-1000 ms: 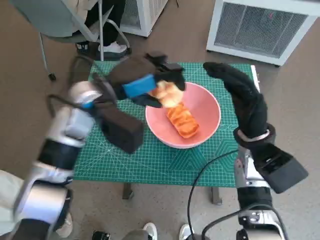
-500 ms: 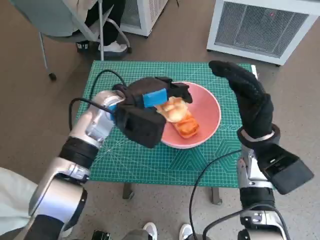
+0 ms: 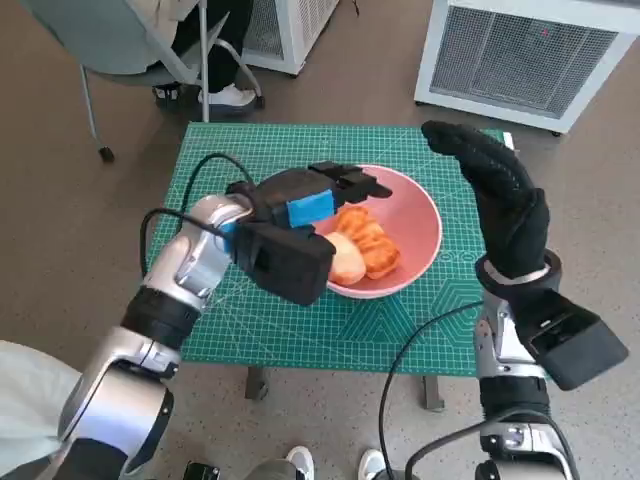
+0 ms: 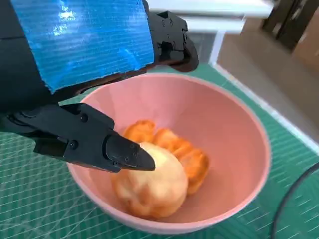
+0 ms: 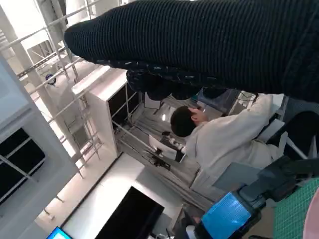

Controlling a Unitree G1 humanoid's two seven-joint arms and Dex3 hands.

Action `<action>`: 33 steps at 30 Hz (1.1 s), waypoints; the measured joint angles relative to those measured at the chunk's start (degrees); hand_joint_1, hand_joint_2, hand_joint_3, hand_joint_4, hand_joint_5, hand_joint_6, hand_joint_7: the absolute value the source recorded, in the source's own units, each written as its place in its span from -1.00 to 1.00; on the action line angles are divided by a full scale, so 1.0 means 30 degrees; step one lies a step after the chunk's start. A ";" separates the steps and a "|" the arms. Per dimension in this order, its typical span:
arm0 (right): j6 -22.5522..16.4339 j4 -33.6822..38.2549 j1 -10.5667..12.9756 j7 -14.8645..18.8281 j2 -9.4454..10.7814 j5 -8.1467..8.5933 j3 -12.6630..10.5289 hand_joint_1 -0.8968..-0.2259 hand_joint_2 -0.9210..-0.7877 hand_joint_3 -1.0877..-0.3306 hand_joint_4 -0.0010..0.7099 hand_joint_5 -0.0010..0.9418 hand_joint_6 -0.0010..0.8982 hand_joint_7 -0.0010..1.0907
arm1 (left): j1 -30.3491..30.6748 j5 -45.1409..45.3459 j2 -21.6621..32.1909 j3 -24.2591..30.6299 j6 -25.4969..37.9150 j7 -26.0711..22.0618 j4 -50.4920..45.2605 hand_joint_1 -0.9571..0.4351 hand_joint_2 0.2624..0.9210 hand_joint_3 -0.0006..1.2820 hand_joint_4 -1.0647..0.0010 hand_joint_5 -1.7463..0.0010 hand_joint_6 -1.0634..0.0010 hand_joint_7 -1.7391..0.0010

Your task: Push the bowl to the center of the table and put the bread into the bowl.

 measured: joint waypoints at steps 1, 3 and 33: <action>0.0000 0.0000 0.0000 -0.0047 0.0000 -0.0020 0.0000 -0.04 -1.00 -0.26 -0.61 -0.02 -1.00 0.38 | 0.0062 -0.0214 0.0028 0.0192 -0.0060 0.0018 -0.0067 -0.11 0.99 -0.94 0.91 0.99 0.87 0.52; 0.0001 -0.0018 -0.0002 -0.0151 0.0009 -0.0092 0.0007 -0.04 -1.00 -0.26 -0.59 -0.07 -1.00 0.38 | 0.0280 -0.0852 0.0114 0.0778 -0.0089 0.0049 -0.0441 -0.12 1.00 -0.93 0.88 0.98 0.84 0.51; 0.0073 -0.0516 -0.1288 -0.3593 0.0587 -0.2138 -0.0293 -0.01 -1.00 -0.22 -0.31 -0.57 -1.00 0.36 | 0.6404 -0.8565 -0.4462 0.7024 -0.3910 0.5890 -0.7754 -0.22 1.00 -0.41 0.38 0.99 0.50 0.74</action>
